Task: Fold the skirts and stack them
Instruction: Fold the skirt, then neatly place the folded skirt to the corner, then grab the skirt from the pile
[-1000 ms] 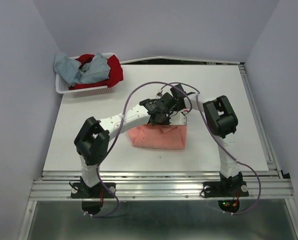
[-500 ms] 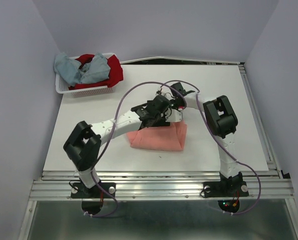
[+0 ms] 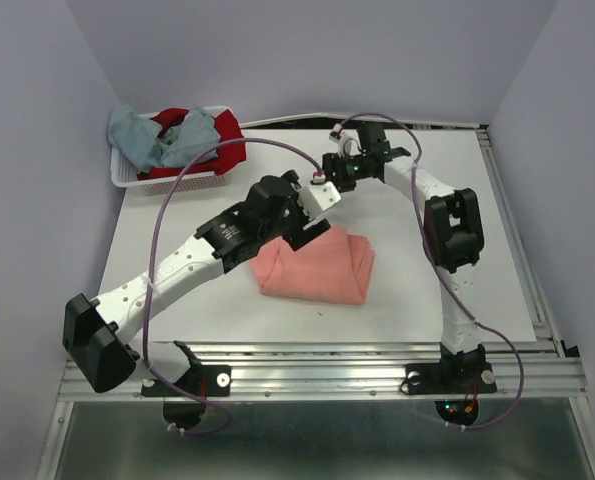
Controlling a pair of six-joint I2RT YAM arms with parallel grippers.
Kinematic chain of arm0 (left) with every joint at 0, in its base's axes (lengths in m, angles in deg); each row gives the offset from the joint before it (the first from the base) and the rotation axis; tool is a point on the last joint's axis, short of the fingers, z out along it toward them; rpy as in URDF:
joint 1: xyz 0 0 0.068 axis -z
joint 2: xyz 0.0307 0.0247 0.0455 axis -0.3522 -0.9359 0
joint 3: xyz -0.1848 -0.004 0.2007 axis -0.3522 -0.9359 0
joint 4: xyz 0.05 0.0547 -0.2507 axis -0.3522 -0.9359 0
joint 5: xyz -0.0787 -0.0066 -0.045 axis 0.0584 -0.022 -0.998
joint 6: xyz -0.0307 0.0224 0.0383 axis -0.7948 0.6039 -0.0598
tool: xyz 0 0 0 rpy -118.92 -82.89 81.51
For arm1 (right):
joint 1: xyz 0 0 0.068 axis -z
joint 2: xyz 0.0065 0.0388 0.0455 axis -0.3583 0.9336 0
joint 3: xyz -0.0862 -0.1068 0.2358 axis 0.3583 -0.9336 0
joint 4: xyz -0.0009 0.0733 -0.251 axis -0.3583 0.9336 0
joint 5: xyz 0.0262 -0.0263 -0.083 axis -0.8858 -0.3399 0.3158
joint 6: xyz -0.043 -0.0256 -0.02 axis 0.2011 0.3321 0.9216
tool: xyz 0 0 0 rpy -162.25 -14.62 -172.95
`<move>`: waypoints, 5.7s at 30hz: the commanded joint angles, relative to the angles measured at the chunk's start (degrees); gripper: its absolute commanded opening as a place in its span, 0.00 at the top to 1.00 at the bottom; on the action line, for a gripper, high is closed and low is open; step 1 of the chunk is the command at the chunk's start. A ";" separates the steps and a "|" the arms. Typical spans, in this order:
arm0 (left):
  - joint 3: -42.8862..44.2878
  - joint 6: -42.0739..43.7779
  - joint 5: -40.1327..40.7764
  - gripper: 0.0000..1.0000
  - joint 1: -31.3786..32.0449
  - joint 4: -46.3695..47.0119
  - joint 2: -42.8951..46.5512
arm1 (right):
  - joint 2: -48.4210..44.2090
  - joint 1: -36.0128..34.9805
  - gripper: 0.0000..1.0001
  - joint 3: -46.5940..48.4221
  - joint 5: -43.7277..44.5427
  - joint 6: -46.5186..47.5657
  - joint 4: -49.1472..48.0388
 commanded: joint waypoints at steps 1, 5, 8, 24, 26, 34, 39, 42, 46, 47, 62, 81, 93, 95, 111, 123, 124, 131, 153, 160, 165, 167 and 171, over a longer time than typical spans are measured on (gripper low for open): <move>-3.57 -14.43 -14.21 0.10 -3.73 -2.75 0.62 | -5.45 2.74 0.29 6.28 2.80 0.17 0.65; -5.06 -23.12 -24.00 0.28 -8.20 -1.17 -2.44 | -12.12 2.74 0.27 3.05 0.44 1.14 1.89; -6.47 -31.12 -27.88 0.37 -10.14 1.38 -5.61 | -17.83 2.74 0.27 -3.62 -5.62 0.10 3.64; 6.87 -35.03 -18.94 0.39 -20.52 2.36 -32.43 | -31.91 4.49 0.26 -31.42 -5.46 4.92 8.04; 8.11 -33.26 -12.44 0.36 -20.35 2.09 -30.40 | -31.91 6.60 0.23 -30.72 -5.20 3.96 8.04; 11.90 -27.97 -3.55 0.13 -11.22 -7.48 -19.07 | -32.70 12.68 0.00 -27.11 -1.69 2.11 8.22; 9.44 -29.73 -1.36 0.05 -5.50 -9.17 -19.85 | -34.37 14.43 0.00 -27.02 1.21 1.84 9.00; 9.87 -32.02 -0.99 0.05 -5.23 -9.95 -23.61 | -35.42 15.05 0.00 -27.98 1.22 1.58 9.10; 11.71 -32.46 2.08 0.06 -5.49 -11.44 -29.51 | -36.83 15.58 0.00 -29.13 1.66 1.75 9.10; 12.07 -32.72 2.95 0.08 -5.67 -11.71 -30.66 | -36.83 15.58 0.00 -29.22 1.66 1.76 9.10; 5.57 -27.54 4.20 0.10 -26.39 -17.95 -36.74 | -35.87 15.58 0.00 -28.34 0.52 3.25 9.71; -12.27 0.57 6.39 0.08 -51.45 -13.12 -23.99 | -33.49 15.58 0.00 -25.97 -0.27 4.66 10.85; -14.83 7.97 5.96 0.02 -54.80 -10.82 -19.35 | -33.93 15.58 0.00 -25.09 -0.63 5.01 11.47; -13.51 8.67 3.76 0.01 -54.62 -12.58 -17.14 | -33.76 15.58 0.00 -24.65 -1.06 5.01 11.73; 35.58 -8.63 -12.58 0.02 -53.66 -24.28 -7.01 | -35.51 15.58 0.00 -18.58 1.04 5.27 11.30; 50.99 -14.79 -23.31 0.03 -52.25 -16.55 -32.14 | -38.33 15.58 0.00 -24.21 6.23 5.45 9.62; 52.05 -14.79 -23.93 0.03 -52.34 -16.28 -34.07 | -38.41 15.58 0.00 -24.47 6.58 5.45 9.54; 60.06 -18.39 -25.17 0.05 -52.16 -13.57 -48.49 | -37.54 15.58 0.00 -26.06 7.81 5.71 9.36; 62.60 -20.59 -20.33 1.00 -52.16 -7.41 -44.57 | -35.16 15.58 0.00 -23.77 6.76 5.18 9.45; 64.01 -23.66 -22.26 1.00 -52.16 1.27 -35.16 | -34.90 15.58 0.00 -23.16 5.79 4.83 9.27; 63.66 -29.46 -29.02 1.00 -51.81 8.76 -30.68 | -35.51 15.58 0.00 -23.16 5.44 5.01 9.10; 63.66 -32.89 -32.09 1.00 -51.29 12.62 -29.62 | -35.86 15.58 0.00 -23.33 5.44 4.92 8.83; 64.01 -36.58 -36.23 1.00 -48.22 18.60 -26.54 | -36.04 15.58 0.00 -23.16 5.44 4.83 8.66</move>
